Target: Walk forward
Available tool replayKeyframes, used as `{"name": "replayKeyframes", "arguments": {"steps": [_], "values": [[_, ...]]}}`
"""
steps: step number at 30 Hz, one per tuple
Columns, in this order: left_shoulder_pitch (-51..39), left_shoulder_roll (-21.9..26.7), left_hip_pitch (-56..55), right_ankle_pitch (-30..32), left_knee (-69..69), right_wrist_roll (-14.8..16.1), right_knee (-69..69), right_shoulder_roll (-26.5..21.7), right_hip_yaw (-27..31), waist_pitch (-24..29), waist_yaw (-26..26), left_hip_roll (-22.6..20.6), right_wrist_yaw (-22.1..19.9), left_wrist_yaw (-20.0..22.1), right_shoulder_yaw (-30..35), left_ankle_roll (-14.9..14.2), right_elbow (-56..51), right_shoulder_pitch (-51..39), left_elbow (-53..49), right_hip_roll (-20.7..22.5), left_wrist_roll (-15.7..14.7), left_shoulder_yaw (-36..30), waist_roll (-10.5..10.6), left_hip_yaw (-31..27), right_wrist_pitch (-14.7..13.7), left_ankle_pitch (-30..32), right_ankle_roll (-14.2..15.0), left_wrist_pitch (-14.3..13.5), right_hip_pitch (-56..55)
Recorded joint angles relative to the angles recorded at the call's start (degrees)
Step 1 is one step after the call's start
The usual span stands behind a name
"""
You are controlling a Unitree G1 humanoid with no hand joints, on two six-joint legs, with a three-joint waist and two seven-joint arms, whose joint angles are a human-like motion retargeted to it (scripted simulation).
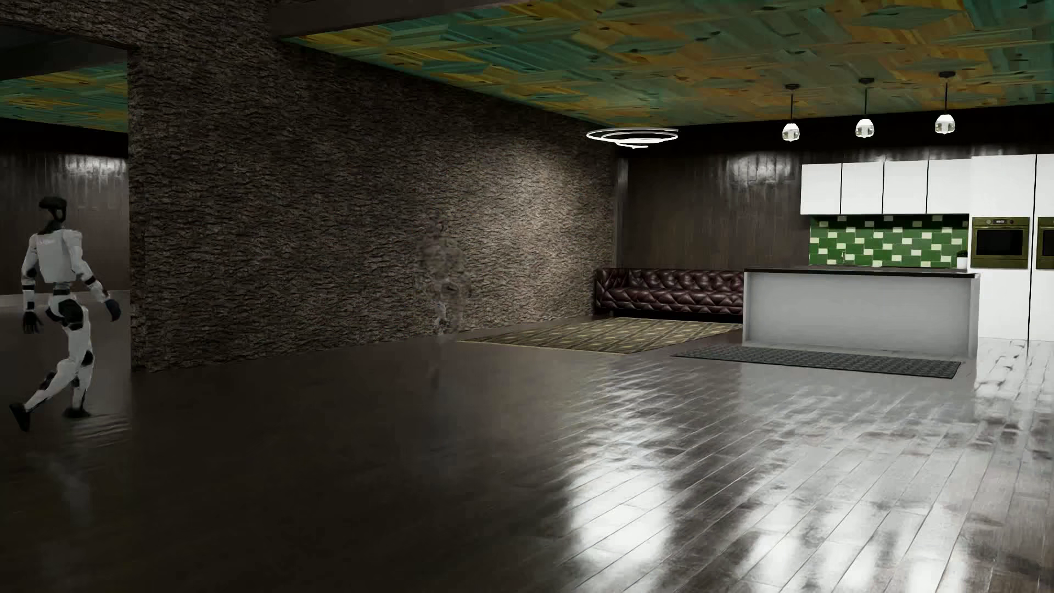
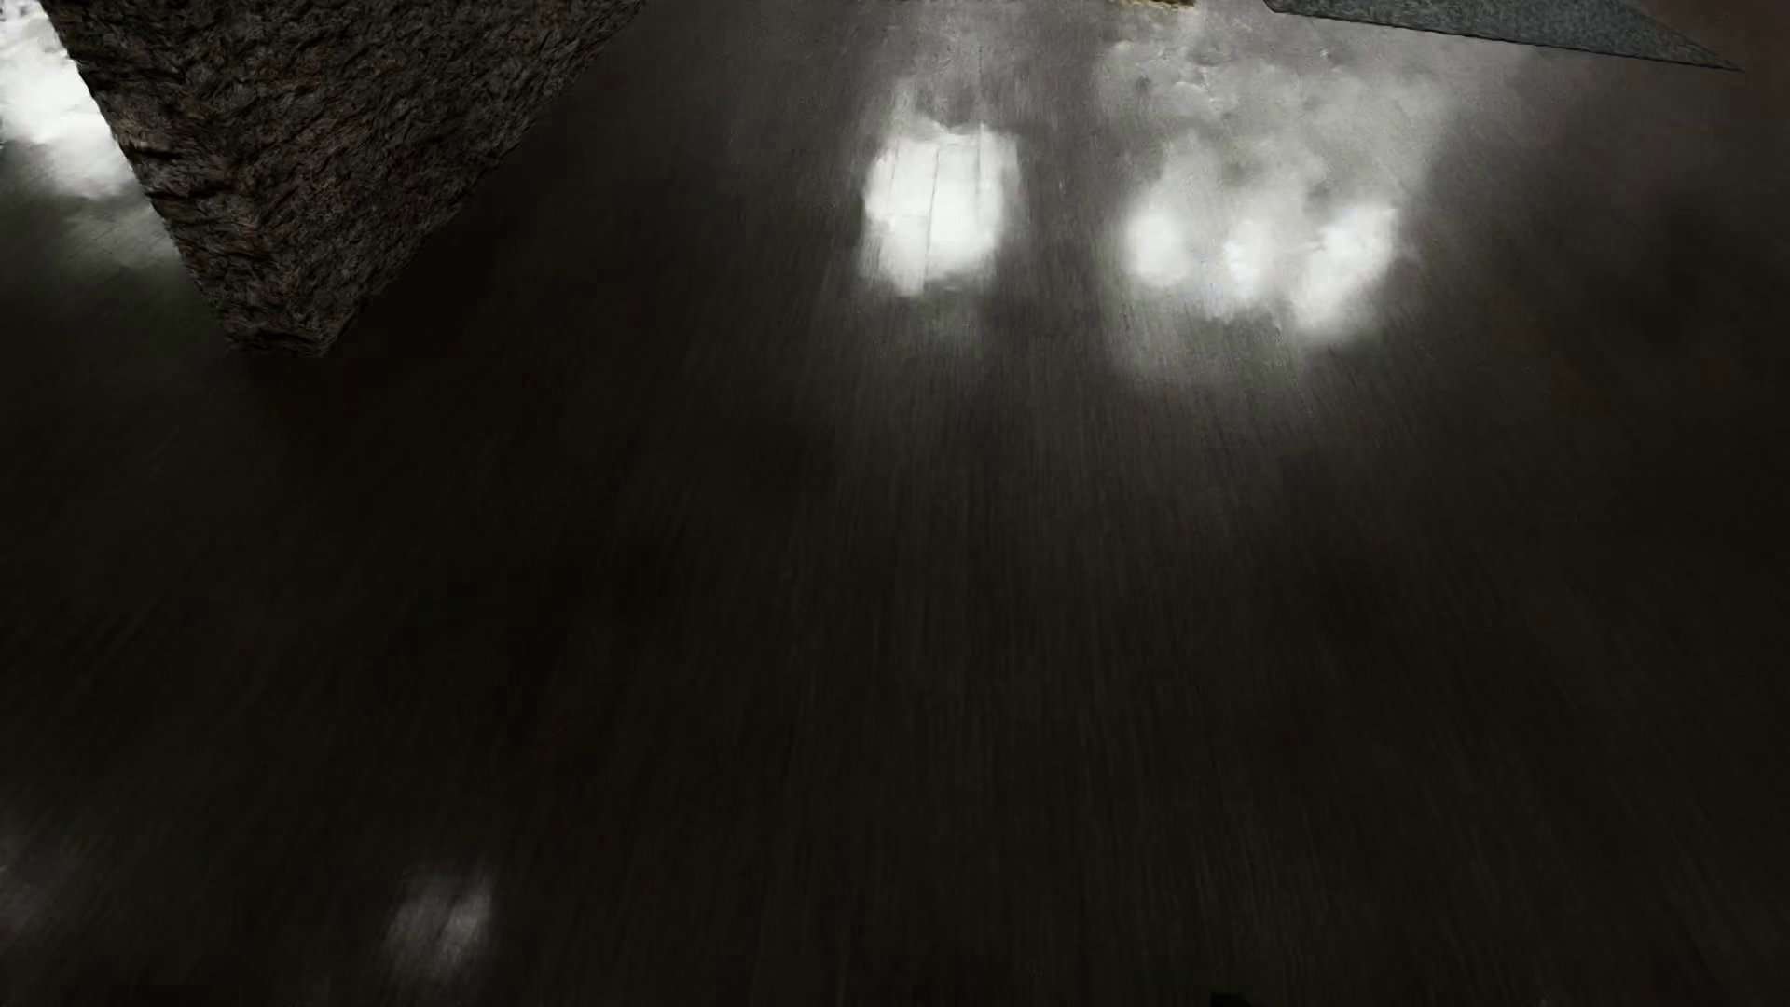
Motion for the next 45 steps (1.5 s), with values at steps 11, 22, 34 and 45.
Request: {"name": "replayKeyframes", "arguments": {"steps": [11, 22, 34, 45], "values": [[-12.7, 4.6, 35.6, -4.8, -8.9, 0.0, -16.5, 1.0, 0.0, 1.6, -21.4, -0.4, 0.0, 0.0, 14.3, 0.0, 5.7, 10.1, -18.4, 0.0, 0.0, 3.2, 4.9, 0.0, 0.0, -17.3, 0.0, 0.0, -34.3], [-7.3, 2.2, 6.2, -17.7, 39.5, 0.0, -13.7, -0.1, 0.0, 1.4, -10.6, 4.5, 0.0, 0.0, 11.0, 0.0, 6.2, 7.6, -8.9, 7.9, 0.0, -2.5, 6.7, 0.0, 0.0, -7.2, 0.0, 0.0, -12.8], [-0.6, 0.9, -0.2, 5.7, 4.4, 0.0, 9.5, -1.5, 0.0, -1.3, 1.2, 0.9, 0.0, 0.0, 5.8, 0.0, 0.5, 0.1, -2.9, -1.9, 0.0, -4.7, 2.2, 0.0, 0.0, -3.3, 0.0, 0.0, -2.7], [-14.0, 5.6, 36.1, -19.3, -7.9, 0.0, -17.9, 0.9, 0.0, 1.6, -21.4, 0.4, 0.0, 0.0, 14.2, 0.0, -0.6, 11.1, -20.0, -0.3, 0.0, 3.3, 4.9, 0.0, 0.0, -19.5, 0.0, 0.0, -32.9]]}}
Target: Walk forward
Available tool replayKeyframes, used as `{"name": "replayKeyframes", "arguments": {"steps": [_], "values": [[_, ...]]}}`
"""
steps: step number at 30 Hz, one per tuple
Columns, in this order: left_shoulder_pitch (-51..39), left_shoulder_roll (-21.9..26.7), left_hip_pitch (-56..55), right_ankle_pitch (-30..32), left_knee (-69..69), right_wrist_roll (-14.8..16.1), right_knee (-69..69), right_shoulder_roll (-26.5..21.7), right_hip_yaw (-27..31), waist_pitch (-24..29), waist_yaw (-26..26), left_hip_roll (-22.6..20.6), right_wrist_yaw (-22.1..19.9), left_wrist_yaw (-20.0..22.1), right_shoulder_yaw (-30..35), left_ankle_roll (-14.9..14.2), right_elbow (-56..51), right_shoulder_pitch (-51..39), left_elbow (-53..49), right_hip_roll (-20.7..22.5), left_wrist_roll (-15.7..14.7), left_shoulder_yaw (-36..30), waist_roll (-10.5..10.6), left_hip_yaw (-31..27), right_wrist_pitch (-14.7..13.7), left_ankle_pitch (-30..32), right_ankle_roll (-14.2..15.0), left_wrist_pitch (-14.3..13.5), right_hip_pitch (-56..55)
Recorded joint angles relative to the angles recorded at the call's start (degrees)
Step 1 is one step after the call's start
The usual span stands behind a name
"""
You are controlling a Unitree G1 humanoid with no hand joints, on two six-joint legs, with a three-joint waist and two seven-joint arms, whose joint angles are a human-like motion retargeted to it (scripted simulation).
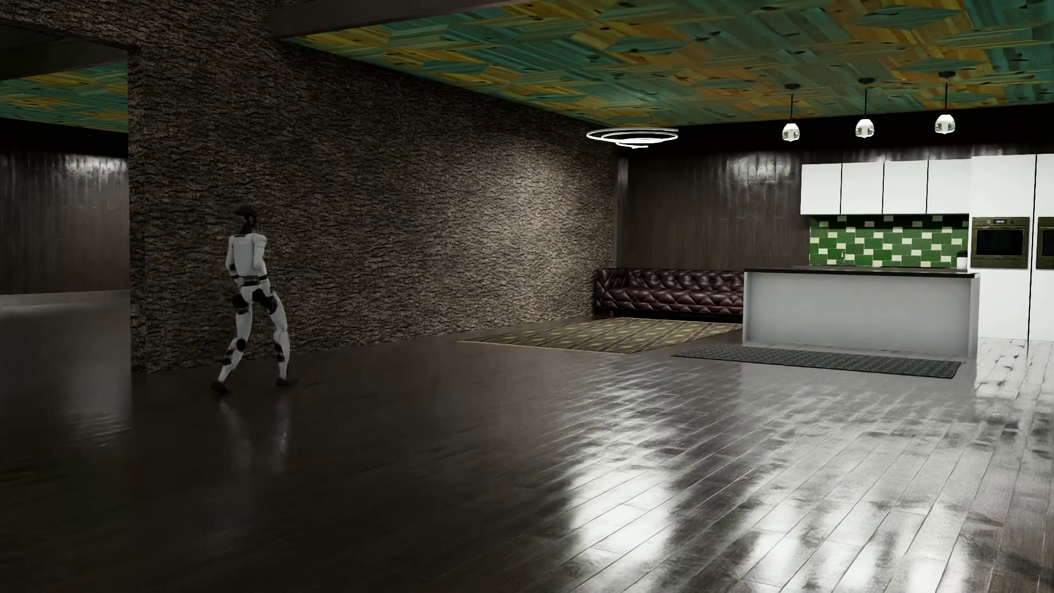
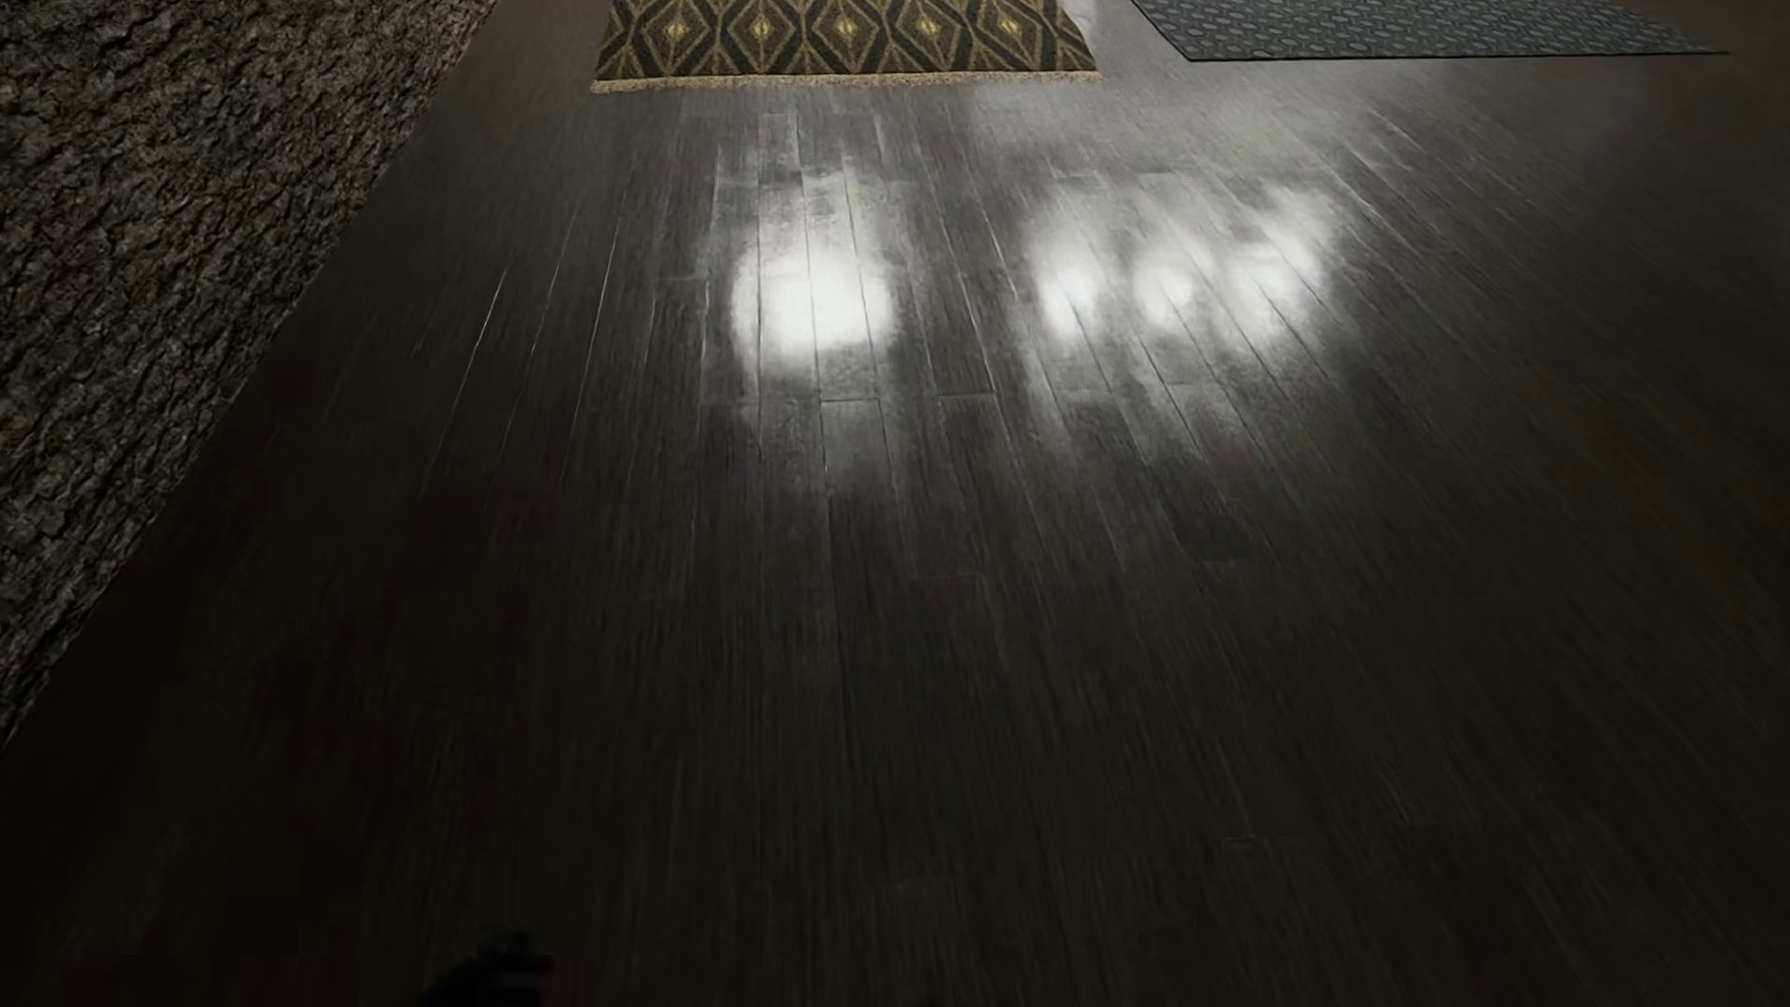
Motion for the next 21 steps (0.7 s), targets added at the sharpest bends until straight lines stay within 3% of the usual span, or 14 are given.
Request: {"name": "replayKeyframes", "arguments": {"steps": [1, 2, 3, 5, 6, 7, 9, 12, 14, 16, 17, 18, 19, 21], "values": [[-0.4, 0.1, 1.5, -4.6, 0.9, 0.0, 0.3, 0.4, 0.0, -0.3, -1.3, 0.7, 0.0, 0.0, 0.1, 0.0, 0.6, 0.4, -0.8, 0.1, 0.0, 1.3, 0.0, 0.0, 0.0, 0.3, 0.0, 0.0, -0.2], [-0.9, 0.1, 2.5, 1.3, 2.8, 0.0, 0.5, 0.5, 0.0, -0.6, -0.9, 1.4, 0.0, 0.0, 1.2, 0.0, 1.6, 1.0, -0.4, 1.2, 0.0, 1.4, 0.5, 0.0, 0.0, 2.5, 0.0, 0.0, -2.5], [-0.3, -0.3, 3.2, 11.0, 5.1, 0.0, 1.8, 0.8, 0.0, -1.0, -1.0, 2.4, 0.0, 0.0, 2.0, 0.0, 3.2, 1.1, 0.0, 3.2, 0.0, 2.7, 0.8, 0.0, 0.0, 6.8, 0.0, 0.0, -2.5], [3.0, -2.0, 0.6, 19.9, 16.0, 0.0, 6.9, 1.1, 0.0, -3.0, 0.1, 4.8, 0.0, 0.0, 1.8, 0.0, 7.4, 1.4, 4.6, 6.1, 0.0, 3.8, 2.0, 0.0, 0.0, 26.5, 0.0, 0.0, -2.4], [3.8, -2.4, -3.9, 18.2, 24.4, 0.0, 8.4, 1.4, 0.0, -3.1, 0.7, 5.9, 0.0, 0.0, 1.1, 0.0, 8.6, 1.0, 7.0, 7.1, 0.0, 2.8, 1.8, 0.0, 0.0, 34.7, 0.0, 0.0, -0.1], [4.4, -2.8, -9.8, 15.7, 34.2, 0.0, 9.2, 1.2, 0.0, -2.8, 1.2, 6.9, 0.0, 0.0, -0.2, 0.0, 7.4, 0.9, 9.5, 8.3, 0.0, 1.6, 1.8, 0.0, 0.0, 34.1, 0.0, 0.0, 2.6], [4.8, -3.4, -19.9, 9.2, 48.0, 0.0, 8.5, 0.9, 0.0, -1.8, 5.5, 6.9, 0.0, 0.0, -1.0, 0.0, 7.2, -0.7, 14.6, 8.9, 0.0, -1.7, 0.6, 0.0, 0.0, 14.5, 0.0, 0.0, 10.9], [7.6, -4.3, -30.9, -0.3, 43.1, 0.0, 3.1, -1.5, 0.0, -0.7, 14.5, 6.0, 0.0, 0.0, -2.5, 0.0, 4.3, -5.6, 15.0, 6.5, 0.0, -2.5, -1.0, 0.0, 0.0, 9.6, 0.0, 0.0, 24.6], [10.5, -4.5, -35.0, -6.0, 26.2, 0.0, 0.6, -2.8, 0.0, -0.4, 19.0, 6.0, 0.0, 0.0, -4.5, 0.0, 2.8, -9.5, 12.6, 4.4, 0.0, -2.4, -1.7, 0.0, 0.0, 12.4, 0.0, 0.0, 32.0], [12.0, -4.8, -36.4, -10.8, 6.5, 0.0, -0.2, -3.5, 0.0, -1.4, 22.2, 5.9, 0.0, 0.0, -6.9, 0.0, 0.8, -13.3, 11.6, 3.8, 0.0, -2.7, -1.6, 0.0, 0.0, 19.0, 0.0, 0.0, 35.9], [12.7, -4.9, -35.8, -12.1, -20.1, 0.0, 0.0, -3.5, 0.0, -2.0, 23.1, 5.5, 0.0, 0.0, -7.7, 0.0, -0.4, -14.8, 13.1, 2.9, 0.0, -3.2, -1.8, 0.0, 0.0, 35.4, 0.0, 0.0, 37.6], [13.4, -5.3, -37.0, -11.3, -4.5, 0.0, 0.1, -3.4, 0.0, -2.1, 24.0, 5.3, 0.0, 0.0, -8.4, 0.0, -1.4, -16.2, 13.6, 2.1, 0.0, -2.5, -1.8, 0.0, 0.0, 28.6, 0.0, 0.0, 39.2], [13.8, -5.5, -39.0, -7.7, 1.6, 0.0, 0.9, -3.1, 0.0, -1.8, 24.7, 4.4, 0.0, 0.0, -9.9, 0.0, -2.5, -16.6, 14.6, 0.9, 0.0, -3.0, -2.2, 0.0, 0.0, 19.4, 0.0, 0.0, 40.7], [14.9, -6.1, -39.7, 8.5, 9.2, 0.0, 11.2, -1.3, 0.0, -2.9, 25.7, 2.7, 0.0, 0.0, -11.1, 0.0, -2.3, -14.9, 17.3, -0.6, 0.0, -4.7, -2.9, 0.0, 0.0, 22.5, 0.0, 0.0, 39.1]]}}
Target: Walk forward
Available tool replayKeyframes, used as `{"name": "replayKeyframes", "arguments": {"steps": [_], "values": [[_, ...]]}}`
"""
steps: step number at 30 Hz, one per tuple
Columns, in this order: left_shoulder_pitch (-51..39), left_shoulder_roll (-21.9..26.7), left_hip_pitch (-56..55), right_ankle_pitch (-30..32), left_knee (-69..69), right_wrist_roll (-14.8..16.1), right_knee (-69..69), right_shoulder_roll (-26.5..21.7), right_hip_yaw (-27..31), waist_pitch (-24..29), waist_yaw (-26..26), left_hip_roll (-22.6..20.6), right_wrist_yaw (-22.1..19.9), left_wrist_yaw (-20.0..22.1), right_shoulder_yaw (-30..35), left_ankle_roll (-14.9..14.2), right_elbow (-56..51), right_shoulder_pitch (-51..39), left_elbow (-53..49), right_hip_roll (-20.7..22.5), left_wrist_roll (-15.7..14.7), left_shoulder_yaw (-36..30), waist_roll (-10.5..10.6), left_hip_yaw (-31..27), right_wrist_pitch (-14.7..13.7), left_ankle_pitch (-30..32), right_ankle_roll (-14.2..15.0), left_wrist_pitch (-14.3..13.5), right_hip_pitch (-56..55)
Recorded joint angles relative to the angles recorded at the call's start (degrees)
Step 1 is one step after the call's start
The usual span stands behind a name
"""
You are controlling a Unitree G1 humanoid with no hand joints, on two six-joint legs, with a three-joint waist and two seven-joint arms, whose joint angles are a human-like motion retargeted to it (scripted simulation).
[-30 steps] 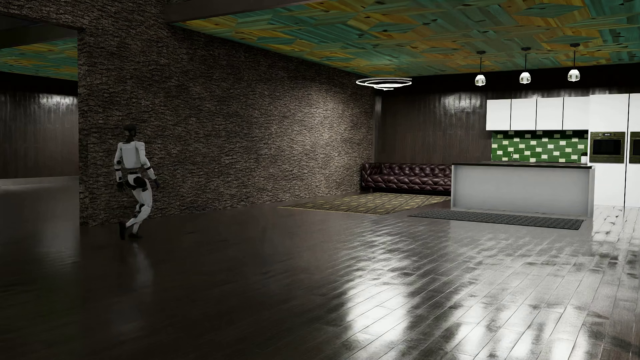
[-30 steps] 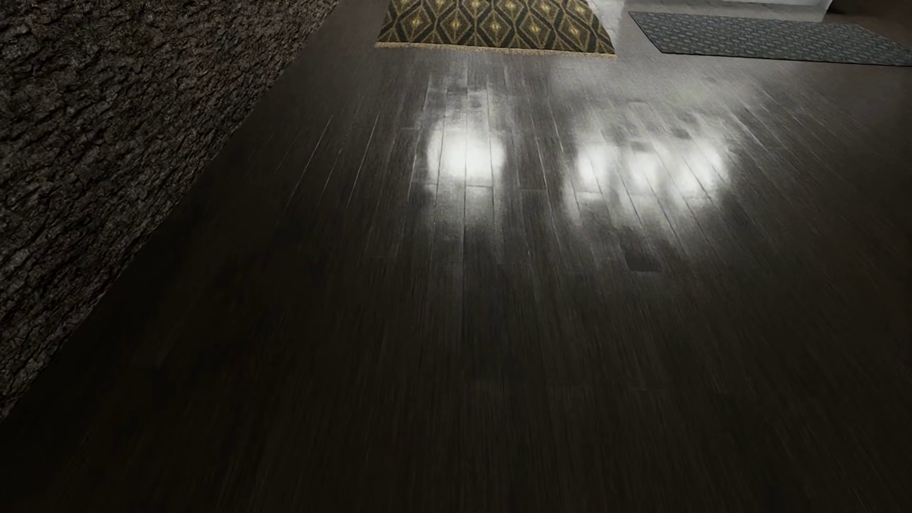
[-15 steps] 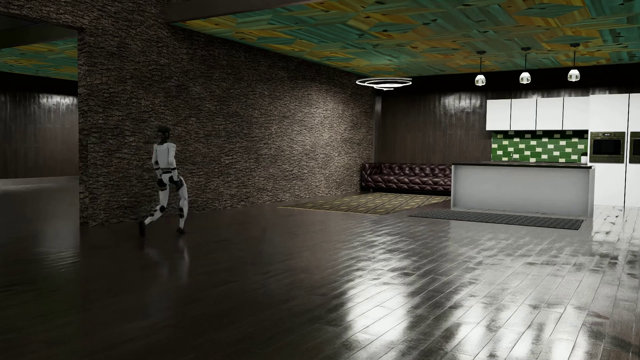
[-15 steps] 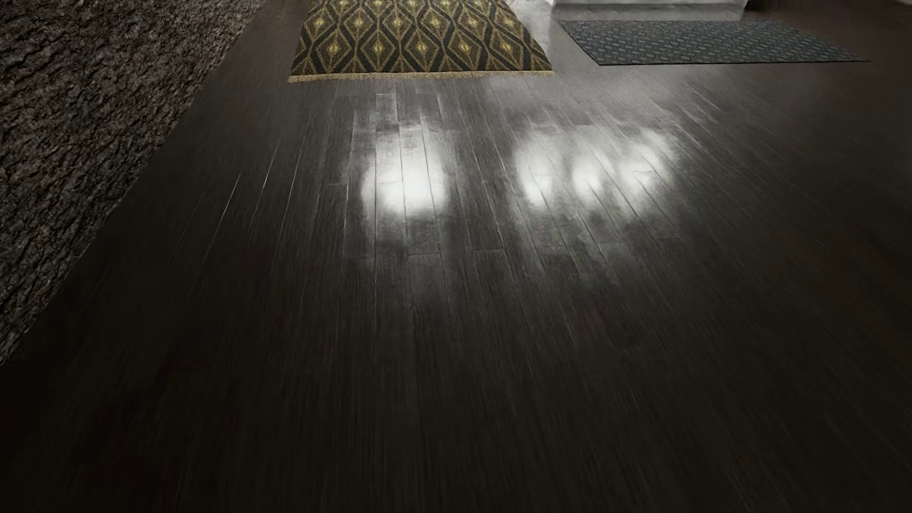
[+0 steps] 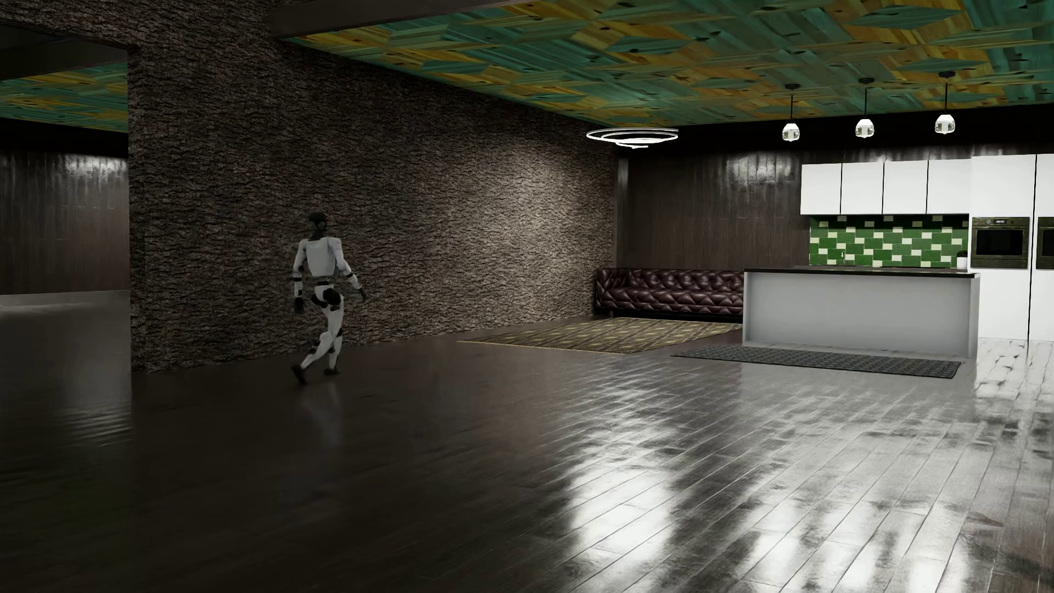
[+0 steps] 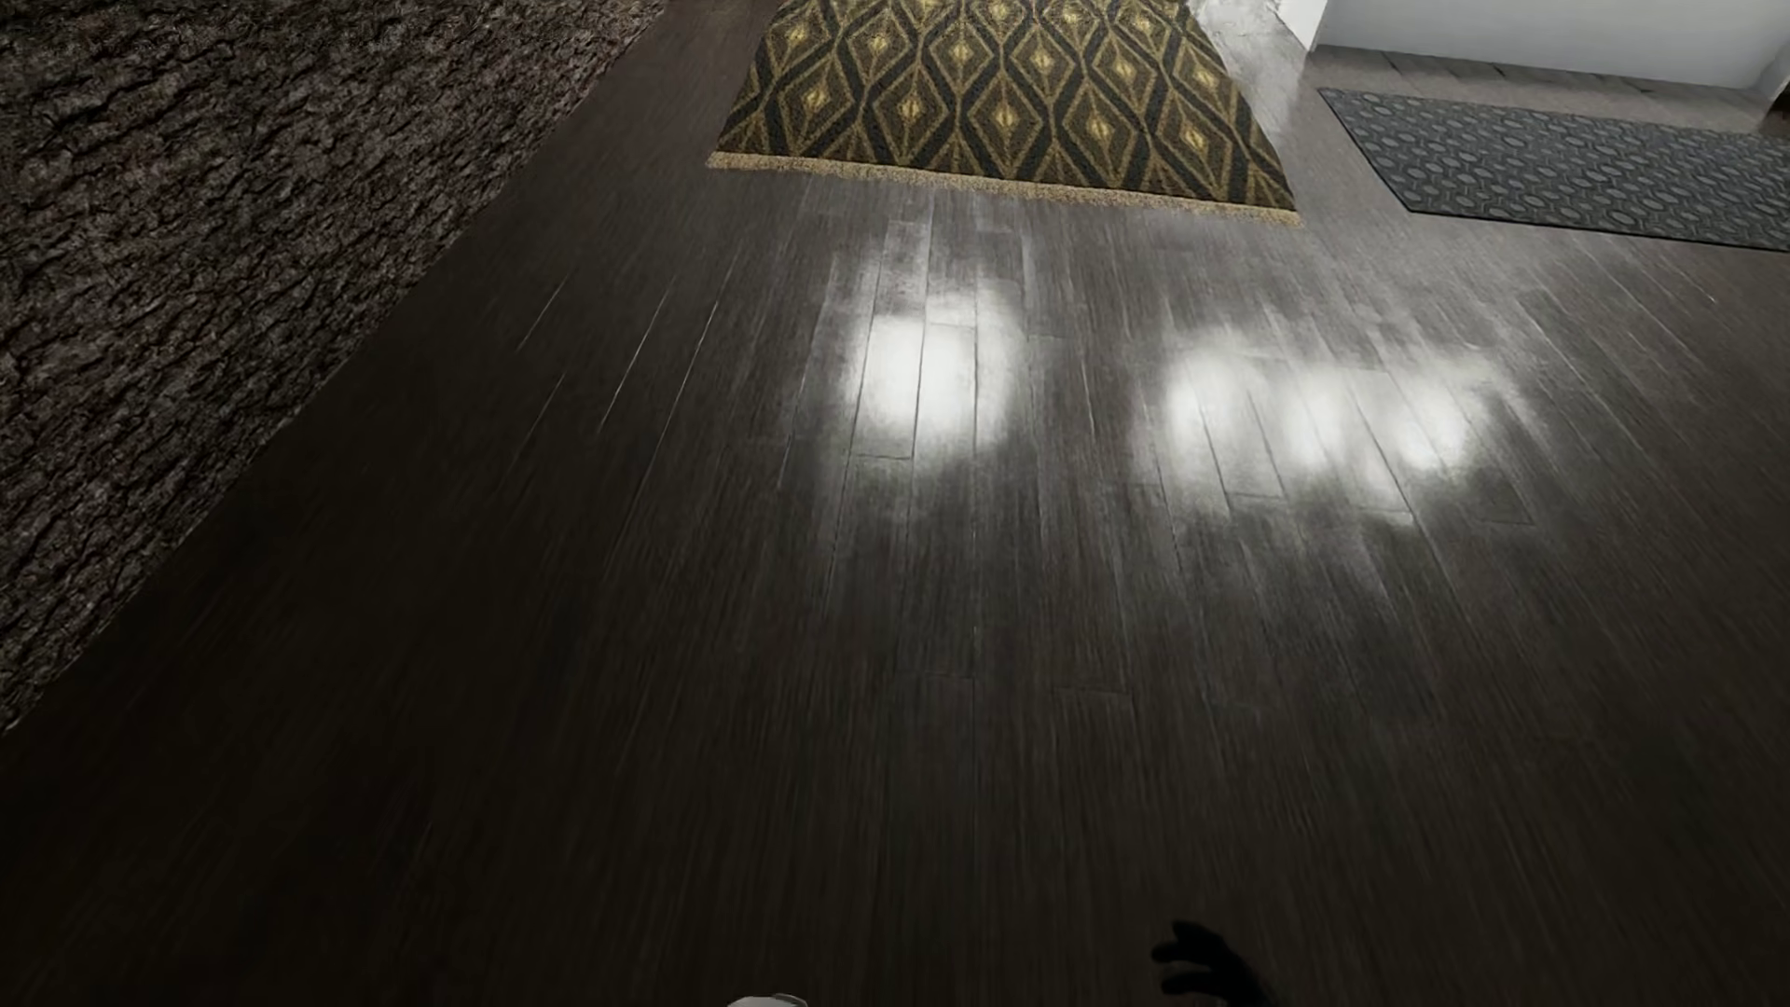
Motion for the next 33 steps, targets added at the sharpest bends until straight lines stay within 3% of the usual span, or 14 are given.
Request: {"name": "replayKeyframes", "arguments": {"steps": [2, 5, 10, 11, 13, 14, 16, 17, 19, 20, 22, 23, 30, 33], "values": [[0.2, -0.3, 4.9, 12.1, 2.4, 0.0, 19.0, 1.2, 0.0, 0.0, -2.1, -3.8, 0.0, 0.0, 1.3, 0.0, 0.5, 2.3, -0.1, -0.8, 0.0, 0.6, -0.5, 0.0, 0.0, -7.0, 0.0, 0.0, -9.1], [-3.1, 0.3, 17.6, 9.0, -1.9, 0.0, 38.0, 1.7, 0.0, 1.0, -9.3, -5.8, 0.0, 0.0, 4.6, 0.0, 3.3, 5.4, -2.8, 0.1, 0.0, -0.4, 1.1, 0.0, 0.0, -11.2, 0.0, 0.0, -25.0], [-10.8, 4.4, 36.5, 20.2, -9.1, 0.0, 6.4, 0.8, 0.0, 3.2, -22.4, -3.8, 0.0, 0.0, 6.2, 0.0, 9.1, 11.5, -13.5, 0.4, 0.0, 1.7, 3.6, 0.0, 0.0, -17.3, 0.0, 0.0, -38.6], [-12.7, 5.3, 37.6, 17.3, -8.7, 0.0, -3.1, 1.0, 0.0, 2.9, -24.2, -3.7, 0.0, 0.0, 7.6, 0.0, 10.7, 12.0, -14.7, 0.4, 0.0, 2.8, 3.6, 0.0, 0.0, -19.6, 0.0, 0.0, -39.3], [-15.6, 5.9, 41.0, -8.5, -8.3, 0.0, -18.7, 1.3, 0.0, 2.1, -27.0, -3.0, 0.0, 0.0, 11.1, 0.0, 14.3, 13.4, -15.5, 0.5, 0.0, 5.4, 3.7, 0.0, 0.0, -22.0, 0.0, 0.0, -38.6], [-16.3, 5.9, 43.0, -11.3, -7.1, 0.0, -10.7, 1.6, 0.0, 2.2, -27.6, -2.2, 0.0, 0.0, 11.4, 0.0, 15.6, 14.6, -15.7, 0.9, 0.0, 6.5, 3.8, 0.0, 0.0, -20.6, 0.0, 0.0, -39.1], [-15.6, 5.4, 44.5, 2.7, -2.4, 0.0, -9.3, 2.6, 0.0, 1.6, -28.7, 0.0, 0.0, 0.0, 12.6, 0.0, 17.2, 16.3, -15.2, 3.3, 0.0, 8.4, 4.5, 0.0, 0.0, -11.8, 0.0, 0.0, -41.0], [-14.2, 4.6, 44.2, 8.9, 1.7, 0.0, -6.3, 3.0, 0.0, 0.8, -28.3, 1.3, 0.0, 0.0, 12.3, 0.0, 17.9, 16.9, -13.9, 4.8, 0.0, 9.2, 5.2, 0.0, 0.0, -2.0, 0.0, 0.0, -41.8], [-11.2, 3.2, 35.9, 9.6, 17.1, 0.0, -1.8, 3.4, 0.0, 0.5, -28.0, 3.8, 0.0, 0.0, 8.5, 0.0, 16.2, 17.7, -11.5, 7.5, 0.0, 9.0, 5.8, 0.0, 0.0, 17.1, 0.0, 0.0, -38.8], [-10.7, 3.0, 29.4, 8.4, 27.1, 0.0, -0.6, 3.3, 0.0, 0.7, -27.0, 4.3, 0.0, 0.0, 7.9, 0.0, 14.6, 17.2, -10.2, 9.5, 0.0, 7.2, 5.7, 0.0, 0.0, 13.7, 0.0, 0.0, -36.5], [-10.8, 2.0, 20.0, 2.5, 38.4, 0.0, -1.9, 3.0, 0.0, 2.1, -22.4, 3.3, 0.0, 0.0, 8.4, 0.0, 14.3, 13.7, -6.8, 9.9, 0.0, 4.2, 4.4, 0.0, 0.0, -9.1, 0.0, 0.0, -27.7], [-10.5, 1.4, 15.3, -1.5, 39.3, 0.0, -4.0, 2.5, 0.0, 2.3, -19.2, 2.9, 0.0, 0.0, 7.8, 0.0, 12.6, 12.1, -5.8, 9.4, 0.0, 3.8, 3.8, 0.0, 0.0, -13.0, 0.0, 0.0, -23.1], [-3.1, 0.8, 3.0, -22.6, -13.8, 0.0, -11.2, -3.6, 0.0, 0.8, -2.3, 3.9, 0.0, 0.0, 2.4, 0.0, 1.2, -1.0, -7.4, 3.1, 0.0, 0.3, 1.7, 0.0, 0.0, -3.0, 0.0, 0.0, -2.0], [-1.5, 0.1, -0.9, -11.5, -4.6, 0.0, -8.9, -3.3, 0.0, 0.4, -0.3, 1.9, 0.0, 0.0, -1.2, 0.0, -1.4, -3.0, -1.5, 0.7, 0.0, -2.9, 0.7, 0.0, 0.0, 1.5, 0.0, 0.0, 1.2]]}}
